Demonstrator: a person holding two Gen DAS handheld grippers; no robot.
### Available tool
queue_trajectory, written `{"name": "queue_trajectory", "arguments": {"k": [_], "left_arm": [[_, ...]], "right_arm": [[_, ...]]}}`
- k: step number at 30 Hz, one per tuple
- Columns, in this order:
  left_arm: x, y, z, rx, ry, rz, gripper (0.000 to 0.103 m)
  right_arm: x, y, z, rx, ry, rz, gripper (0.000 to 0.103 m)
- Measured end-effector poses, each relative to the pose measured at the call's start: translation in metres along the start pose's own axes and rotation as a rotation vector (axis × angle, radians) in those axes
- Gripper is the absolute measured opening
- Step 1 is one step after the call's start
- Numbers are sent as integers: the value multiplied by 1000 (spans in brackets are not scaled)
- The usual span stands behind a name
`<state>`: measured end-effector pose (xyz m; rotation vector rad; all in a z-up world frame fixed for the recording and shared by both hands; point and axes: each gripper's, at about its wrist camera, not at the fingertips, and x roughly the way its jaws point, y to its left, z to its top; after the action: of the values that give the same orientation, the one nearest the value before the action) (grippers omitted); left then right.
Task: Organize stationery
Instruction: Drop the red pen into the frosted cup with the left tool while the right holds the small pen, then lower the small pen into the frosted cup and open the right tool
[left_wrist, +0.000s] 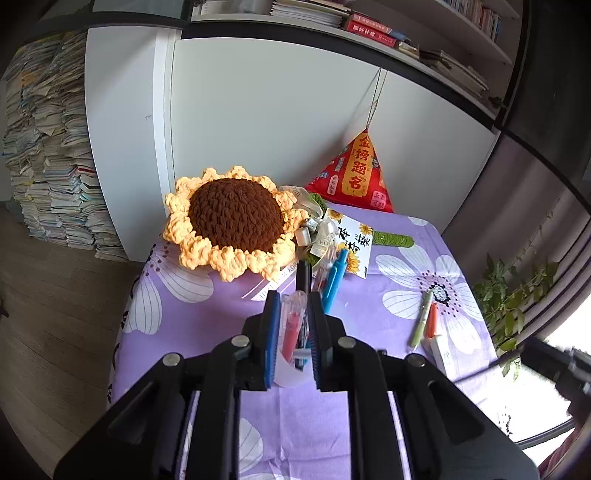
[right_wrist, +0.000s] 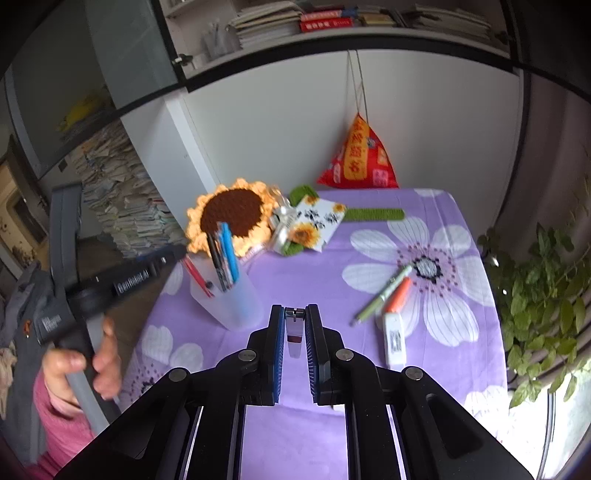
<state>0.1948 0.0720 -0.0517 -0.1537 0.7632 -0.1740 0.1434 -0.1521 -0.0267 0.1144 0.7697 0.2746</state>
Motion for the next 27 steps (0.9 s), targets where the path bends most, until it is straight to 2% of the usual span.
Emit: {"name": "queue_trajectory", "arguments": {"k": [2,3,4,8,10,13,16,21,27], "left_arm": [[-4,3,-3,-16,2,-19,26],[-8,5,-6,-24,-3,-24,37],[-13,7,-8,-29,-15,-22,43],[-34,14,-20,-38,-68,-23,48],[-44,18,-30,-49,-93,-35,56],[-49,22,-46,-54,-98,-19,56],[-44,28,-61,-66,-69,-15,56],[-36,36,-75,-97,-34,-29,56],[-33,39,-81,-85,-20,-26,56]], "right_arm": [[-4,7,8,-9,-22,10,12],[-6,10,12,-7,-36,18,12],[-7,12,15,-5,-48,24,12],[-11,23,34,-1,-94,54,12],[-9,28,42,1,-100,68,12],[-1,41,53,-8,-97,93,12],[7,55,62,-35,-100,103,12],[31,78,68,-87,-79,78,12],[63,82,61,-84,-31,28,12]]}}
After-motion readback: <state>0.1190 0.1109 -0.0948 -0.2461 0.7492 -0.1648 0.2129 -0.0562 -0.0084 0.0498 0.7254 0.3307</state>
